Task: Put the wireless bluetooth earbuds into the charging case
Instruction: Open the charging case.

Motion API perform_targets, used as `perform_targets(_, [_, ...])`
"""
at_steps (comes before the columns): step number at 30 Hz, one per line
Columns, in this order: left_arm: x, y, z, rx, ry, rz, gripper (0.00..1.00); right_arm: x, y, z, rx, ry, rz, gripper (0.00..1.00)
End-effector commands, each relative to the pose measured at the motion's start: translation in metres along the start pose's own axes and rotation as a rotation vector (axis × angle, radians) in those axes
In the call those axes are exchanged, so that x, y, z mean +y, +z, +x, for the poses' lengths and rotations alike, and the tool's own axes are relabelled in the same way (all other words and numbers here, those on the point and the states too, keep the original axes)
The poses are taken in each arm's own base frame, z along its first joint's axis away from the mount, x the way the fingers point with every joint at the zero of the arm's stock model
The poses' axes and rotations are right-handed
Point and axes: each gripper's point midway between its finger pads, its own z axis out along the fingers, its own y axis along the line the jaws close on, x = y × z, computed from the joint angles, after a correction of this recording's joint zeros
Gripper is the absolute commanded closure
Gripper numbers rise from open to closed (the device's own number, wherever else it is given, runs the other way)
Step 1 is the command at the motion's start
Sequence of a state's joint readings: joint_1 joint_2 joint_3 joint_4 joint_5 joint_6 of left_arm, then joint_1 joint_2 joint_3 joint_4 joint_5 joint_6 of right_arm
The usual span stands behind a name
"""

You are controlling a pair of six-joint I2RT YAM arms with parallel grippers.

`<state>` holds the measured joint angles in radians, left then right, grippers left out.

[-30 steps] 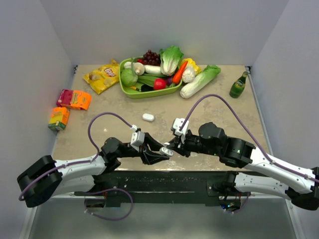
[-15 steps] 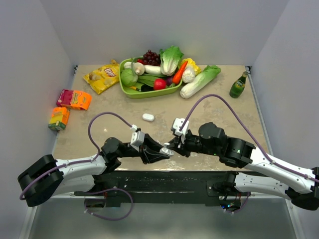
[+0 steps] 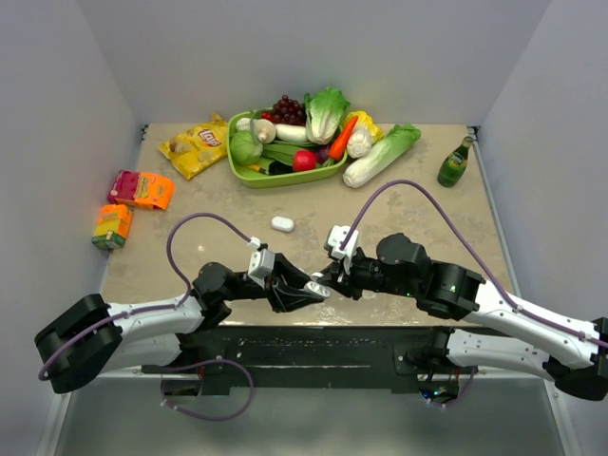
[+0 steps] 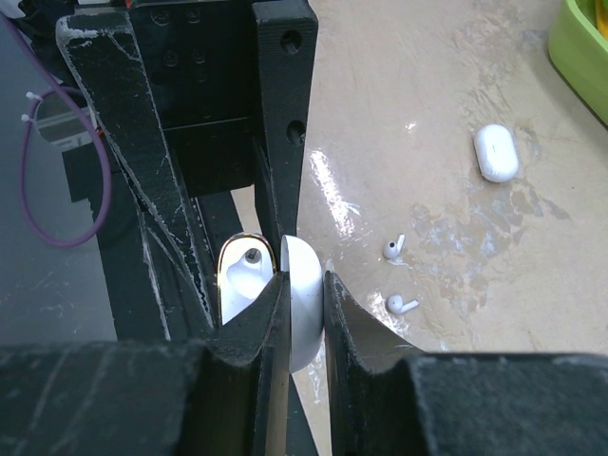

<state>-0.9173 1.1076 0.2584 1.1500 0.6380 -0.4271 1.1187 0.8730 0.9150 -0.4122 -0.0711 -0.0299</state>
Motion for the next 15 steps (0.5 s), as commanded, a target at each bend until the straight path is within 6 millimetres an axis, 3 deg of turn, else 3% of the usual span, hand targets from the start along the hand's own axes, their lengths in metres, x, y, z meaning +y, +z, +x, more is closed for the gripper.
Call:
perform_targets(1, [-0.0007,0.0063,-0.0214,-0.068,0.051,0.015,0.54,0.0022,-0.0014,-0.0131,-0.047,-0.007,-0.011,1.00])
perform_targets(8, [-0.0001,0.0061,-0.0182,-0.062,0.038,0.016,0.48,0.0026,-0.0026,-0.0145,-0.054,-0.005,-0.011,1.00])
perform_targets(12, [-0.0008,0.0057,-0.0182,-0.065,0.040,0.019,0.54,0.0021,-0.0030,-0.0152,-0.057,-0.004,-0.009,1.00])
perform_targets(15, [-0.0010,0.0056,-0.0179,-0.065,0.041,0.020,0.63,0.0022,-0.0028,-0.0145,-0.056,-0.003,-0.010,1.00])
